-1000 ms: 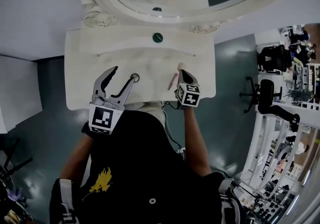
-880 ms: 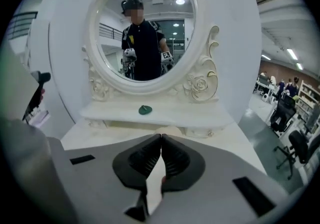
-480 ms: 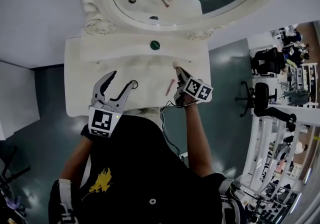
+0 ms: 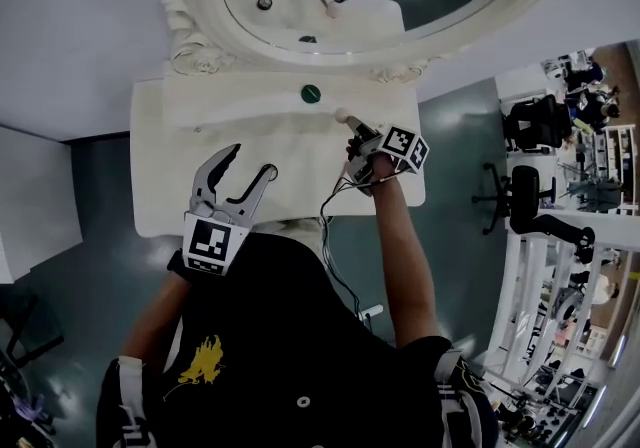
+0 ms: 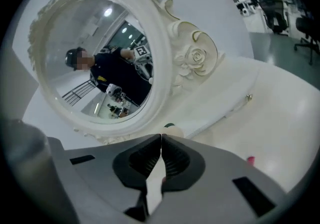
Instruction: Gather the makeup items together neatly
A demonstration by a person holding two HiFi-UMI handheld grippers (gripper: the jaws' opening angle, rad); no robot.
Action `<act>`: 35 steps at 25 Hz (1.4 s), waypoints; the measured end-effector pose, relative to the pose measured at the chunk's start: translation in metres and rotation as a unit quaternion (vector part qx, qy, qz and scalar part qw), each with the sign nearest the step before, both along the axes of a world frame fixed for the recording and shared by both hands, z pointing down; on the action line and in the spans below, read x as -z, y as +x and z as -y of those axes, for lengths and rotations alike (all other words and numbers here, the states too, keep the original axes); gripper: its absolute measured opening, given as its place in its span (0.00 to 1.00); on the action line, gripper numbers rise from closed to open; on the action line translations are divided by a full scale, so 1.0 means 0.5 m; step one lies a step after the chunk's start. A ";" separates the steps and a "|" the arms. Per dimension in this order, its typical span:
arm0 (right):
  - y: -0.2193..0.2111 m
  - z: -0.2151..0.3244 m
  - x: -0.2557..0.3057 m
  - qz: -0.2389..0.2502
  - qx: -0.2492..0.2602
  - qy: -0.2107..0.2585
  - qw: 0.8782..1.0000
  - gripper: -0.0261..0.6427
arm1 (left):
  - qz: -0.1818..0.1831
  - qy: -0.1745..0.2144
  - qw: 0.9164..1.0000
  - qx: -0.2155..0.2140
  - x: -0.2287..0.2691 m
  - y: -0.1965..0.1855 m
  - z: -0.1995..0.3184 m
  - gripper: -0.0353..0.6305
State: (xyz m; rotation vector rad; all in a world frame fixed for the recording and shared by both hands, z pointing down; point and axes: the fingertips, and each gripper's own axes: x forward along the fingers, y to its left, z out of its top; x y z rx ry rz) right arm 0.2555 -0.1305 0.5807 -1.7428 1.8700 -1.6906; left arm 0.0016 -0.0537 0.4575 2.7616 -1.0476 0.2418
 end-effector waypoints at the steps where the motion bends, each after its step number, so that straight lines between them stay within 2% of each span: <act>1: 0.004 0.007 -0.004 0.017 -0.012 -0.009 1.000 0.07 | 0.003 0.001 1.000 0.001 0.000 -0.003 -0.003 0.43; 7: 0.026 0.074 -0.028 0.085 -0.064 -0.053 0.993 0.07 | 0.010 0.000 1.000 0.013 -0.003 -0.021 0.011 0.43; 12: 0.031 0.120 -0.057 0.114 -0.081 -0.069 0.988 0.07 | 0.012 0.004 0.999 0.032 -0.005 -0.038 0.027 0.43; 18: 0.016 0.143 -0.095 0.121 -0.085 -0.088 0.985 0.08 | 0.015 0.009 0.999 0.051 -0.006 -0.063 0.040 0.43; 22: 0.011 0.156 -0.109 0.123 -0.087 -0.090 0.985 0.08 | 0.000 0.016 0.997 0.070 -0.006 -0.081 0.052 0.43; 26: 0.020 0.164 -0.119 0.117 -0.094 -0.092 0.984 0.08 | 0.017 -0.002 0.998 0.068 -0.022 -0.087 0.048 0.43; 35: 0.031 0.162 -0.131 0.146 -0.121 -0.094 0.977 0.10 | 0.012 0.000 0.997 0.072 -0.022 -0.090 0.051 0.43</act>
